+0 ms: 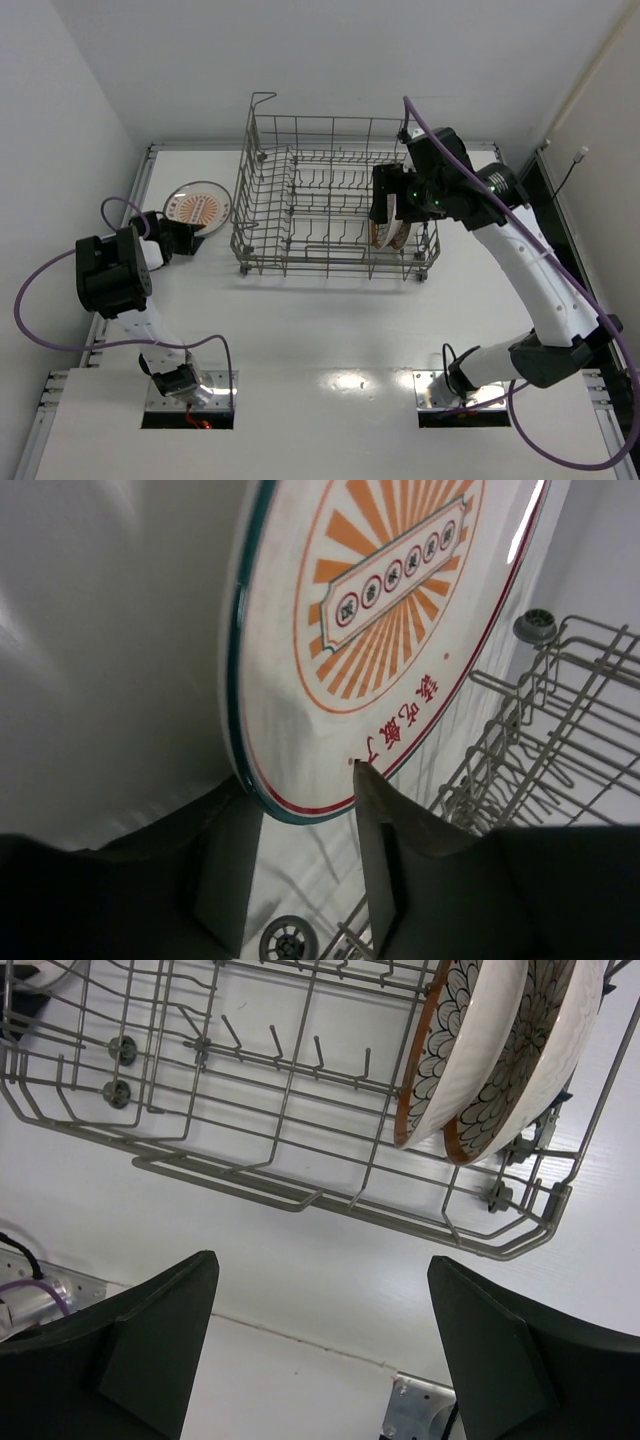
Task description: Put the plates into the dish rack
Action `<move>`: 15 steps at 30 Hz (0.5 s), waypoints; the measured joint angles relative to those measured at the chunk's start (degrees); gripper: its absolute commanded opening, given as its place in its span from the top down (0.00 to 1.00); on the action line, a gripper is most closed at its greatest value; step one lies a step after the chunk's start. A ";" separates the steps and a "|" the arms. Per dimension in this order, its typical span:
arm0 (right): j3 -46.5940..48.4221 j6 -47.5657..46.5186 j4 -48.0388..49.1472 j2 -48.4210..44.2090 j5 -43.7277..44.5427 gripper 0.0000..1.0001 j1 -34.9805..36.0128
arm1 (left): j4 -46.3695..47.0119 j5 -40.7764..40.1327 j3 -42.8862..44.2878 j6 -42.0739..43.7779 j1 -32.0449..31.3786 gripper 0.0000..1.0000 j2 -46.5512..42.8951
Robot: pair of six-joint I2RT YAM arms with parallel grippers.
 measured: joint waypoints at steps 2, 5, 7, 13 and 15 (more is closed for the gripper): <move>0.13 0.00 -0.15 0.33 0.04 0.17 -0.02 | -0.85 0.33 0.72 0.52 0.00 0.85 1.27; 0.83 0.00 -0.37 0.94 0.13 0.17 -0.02 | -3.10 1.09 3.56 1.33 0.02 0.99 2.78; 1.31 -0.02 -0.35 1.33 0.17 0.17 0.00 | -4.74 1.53 5.95 3.02 0.07 1.00 2.89; 2.49 -0.07 -0.33 2.51 0.00 0.17 0.00 | -11.72 -0.35 12.37 3.10 -0.02 1.00 2.89; 2.95 -0.26 -0.13 2.82 -0.09 0.15 -0.11 | -14.80 -1.44 15.50 2.75 -0.02 1.00 2.89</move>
